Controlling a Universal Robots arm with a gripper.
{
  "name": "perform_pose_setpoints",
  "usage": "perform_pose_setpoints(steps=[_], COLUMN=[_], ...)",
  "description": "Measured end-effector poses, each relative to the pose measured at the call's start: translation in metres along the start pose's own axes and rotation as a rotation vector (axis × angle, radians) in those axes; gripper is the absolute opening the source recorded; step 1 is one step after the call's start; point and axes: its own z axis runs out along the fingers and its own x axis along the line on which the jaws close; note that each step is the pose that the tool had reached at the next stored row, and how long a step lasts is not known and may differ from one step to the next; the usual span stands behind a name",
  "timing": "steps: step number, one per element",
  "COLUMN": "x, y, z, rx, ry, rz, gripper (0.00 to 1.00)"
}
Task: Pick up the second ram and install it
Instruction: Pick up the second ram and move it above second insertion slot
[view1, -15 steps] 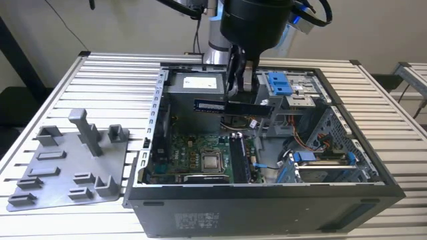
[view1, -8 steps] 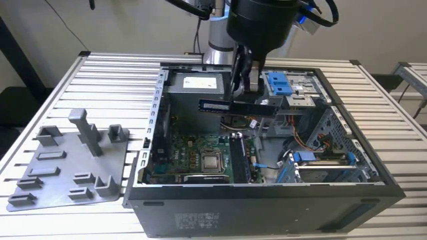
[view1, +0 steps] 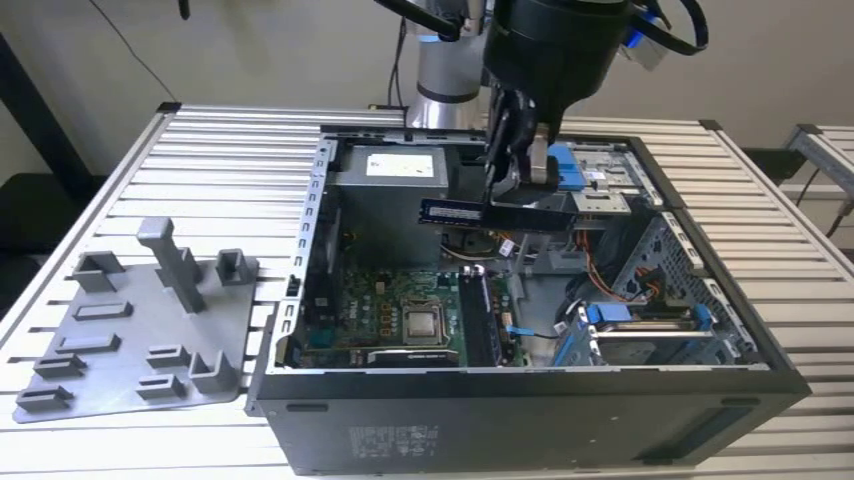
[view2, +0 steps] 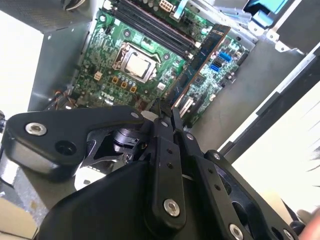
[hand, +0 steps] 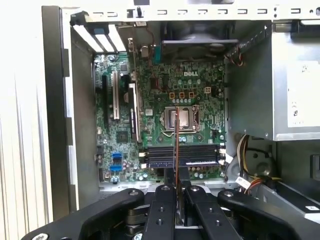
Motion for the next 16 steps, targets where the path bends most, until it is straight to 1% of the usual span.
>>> perform_pose_setpoints(steps=[4,6,12,16], x=[-0.0005,-0.0007,-0.0011,-0.0011], y=[-0.0087,-0.0118,-0.0186,-0.0191], z=[-0.0005,-0.0007,-0.0012,-0.0012], rx=[-0.0008,-0.001,-0.001,-0.0009], ry=[0.0,0.0,0.0001,0.0001], rz=[0.0,0.0,0.0,0.0], gripper=[0.14,0.14,0.14,0.14])
